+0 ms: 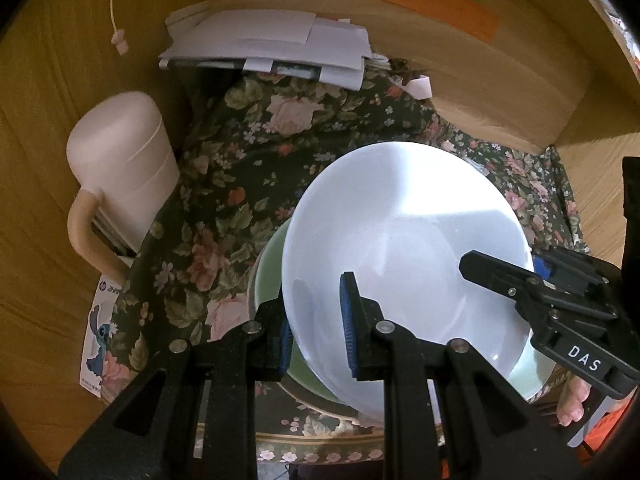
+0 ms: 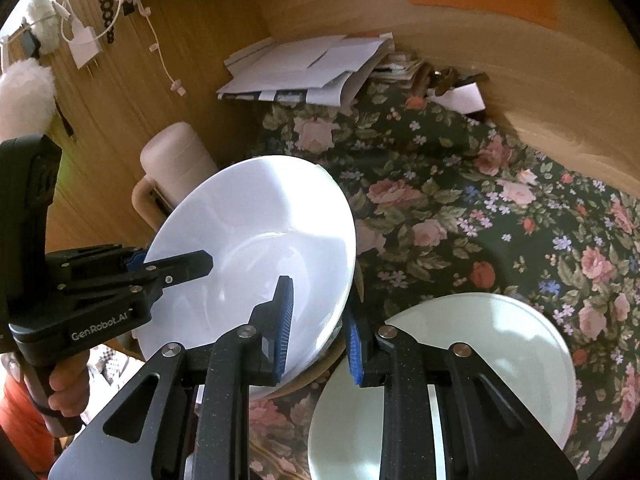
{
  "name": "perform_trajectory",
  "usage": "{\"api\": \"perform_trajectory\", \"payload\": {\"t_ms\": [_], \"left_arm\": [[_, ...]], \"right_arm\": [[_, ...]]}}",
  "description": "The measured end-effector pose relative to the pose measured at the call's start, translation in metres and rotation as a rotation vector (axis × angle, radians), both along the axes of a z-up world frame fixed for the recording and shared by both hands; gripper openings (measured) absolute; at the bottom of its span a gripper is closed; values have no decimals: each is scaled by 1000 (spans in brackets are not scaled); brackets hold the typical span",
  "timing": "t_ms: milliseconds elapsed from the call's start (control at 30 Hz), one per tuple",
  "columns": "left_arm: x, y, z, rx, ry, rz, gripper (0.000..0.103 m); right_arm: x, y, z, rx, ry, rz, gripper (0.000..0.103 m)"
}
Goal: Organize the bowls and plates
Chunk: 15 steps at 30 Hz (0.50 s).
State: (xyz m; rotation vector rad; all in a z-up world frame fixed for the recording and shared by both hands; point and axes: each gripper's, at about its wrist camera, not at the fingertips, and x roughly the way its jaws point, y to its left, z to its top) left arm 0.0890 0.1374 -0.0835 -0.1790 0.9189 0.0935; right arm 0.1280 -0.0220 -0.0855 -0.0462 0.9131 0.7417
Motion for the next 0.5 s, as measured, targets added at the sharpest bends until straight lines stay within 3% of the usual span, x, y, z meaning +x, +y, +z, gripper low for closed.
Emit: {"api": "perform_trajectory", "payload": {"t_ms": [500], "left_arm": [[-1,8,-17,2,10,-2,21]], "right_arm": [[3,9,-7,-47,9,37,22]]}}
